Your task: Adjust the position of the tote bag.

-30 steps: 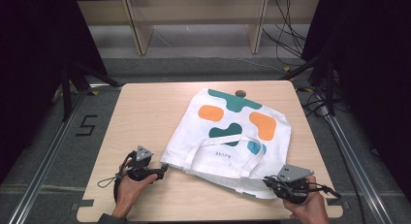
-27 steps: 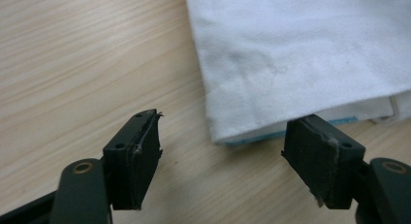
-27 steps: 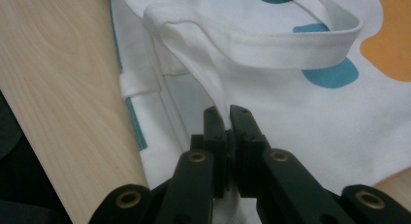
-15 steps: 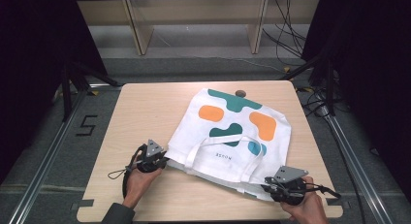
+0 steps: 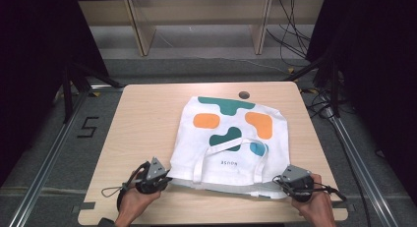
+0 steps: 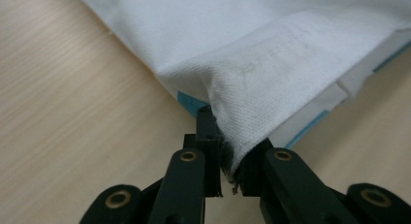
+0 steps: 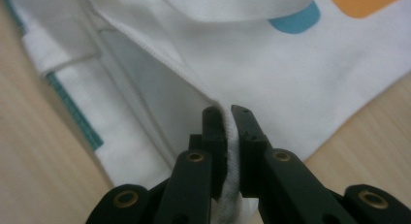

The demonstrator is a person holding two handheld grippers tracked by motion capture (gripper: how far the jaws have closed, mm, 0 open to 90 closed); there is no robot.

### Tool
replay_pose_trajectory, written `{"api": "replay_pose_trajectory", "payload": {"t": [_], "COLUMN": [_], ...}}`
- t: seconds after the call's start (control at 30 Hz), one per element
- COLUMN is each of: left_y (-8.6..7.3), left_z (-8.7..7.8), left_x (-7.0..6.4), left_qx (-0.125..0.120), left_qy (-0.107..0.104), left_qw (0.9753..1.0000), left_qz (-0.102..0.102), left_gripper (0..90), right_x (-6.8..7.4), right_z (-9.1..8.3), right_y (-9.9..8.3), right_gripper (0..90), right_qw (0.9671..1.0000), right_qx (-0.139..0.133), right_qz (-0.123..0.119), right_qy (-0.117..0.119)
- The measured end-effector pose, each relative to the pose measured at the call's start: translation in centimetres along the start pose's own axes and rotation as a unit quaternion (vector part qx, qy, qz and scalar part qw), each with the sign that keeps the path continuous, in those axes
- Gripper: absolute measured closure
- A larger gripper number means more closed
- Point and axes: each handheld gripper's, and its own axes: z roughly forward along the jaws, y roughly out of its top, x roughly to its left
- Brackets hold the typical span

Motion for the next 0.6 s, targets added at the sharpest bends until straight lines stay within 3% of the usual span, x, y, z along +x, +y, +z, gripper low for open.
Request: {"api": "replay_pose_trajectory", "payload": {"t": [0.03, 0.13, 0.17, 0.2, 0.27, 0.3, 0.43, 0.5, 0.57, 0.6], "left_y": [-0.3, -1.5, -1.8, -1.9, -1.7, -1.7, -1.7, -1.4, -1.3, -1.1], "left_z": [-0.4, -1.4, -1.4, -1.5, -1.7, -1.8, -1.6, -1.7, -1.5, -1.2], "left_x": [-0.7, -2.6, -2.9, -3.0, -2.8, -2.6, -2.4, -2.3, -2.5, -2.5], "left_qx": [-0.005, 0.016, 0.016, 0.015, 0.005, 0.005, -0.006, -0.007, -0.007, -0.003], "left_qy": [-0.002, -0.009, -0.017, -0.021, -0.02, -0.016, -0.003, 0.003, 0.013, 0.02], "left_qw": [1.0, 0.9995, 0.9996, 0.9996, 0.9998, 0.9999, 0.9998, 1.0, 0.9998, 0.9998], "left_qz": [0.0, 0.025, 0.018, 0.012, -0.002, 0.0, -0.016, -0.005, -0.012, -0.006], "left_gripper": [82.3, 81.8, 81.3, 80.9, 78.7, 77.2, 60.5, 51.6, 47.0, 44.4], "right_x": [-0.2, -1.2, -1.4, -1.6, -1.8, -1.8, -2.2, -2.5, -2.5, -2.5], "right_z": [0.1, 0.7, 1.0, 1.2, 1.4, 1.3, 1.1, 1.2, 1.2, 1.2], "right_y": [0.1, 0.7, 1.0, 1.2, 1.5, 1.4, 0.5, -0.1, -0.4, -0.5], "right_gripper": [85.7, 85.7, 85.6, 85.5, 84.8, 83.7, 69.3, 64.7, 64.6, 65.3], "right_qw": [1.0, 1.0, 0.9999, 0.9999, 0.9998, 0.9998, 0.9989, 0.9984, 0.9982, 0.998], "right_qx": [0.001, -0.008, -0.009, -0.009, -0.016, -0.017, -0.03, -0.026, -0.023, -0.026], "right_qz": [0.007, -0.001, 0.005, 0.002, 0.004, 0.013, 0.033, 0.047, 0.052, 0.053], "right_qy": [-0.003, -0.002, -0.004, -0.009, 0.005, 0.003, 0.012, 0.017, 0.018, 0.02]}}
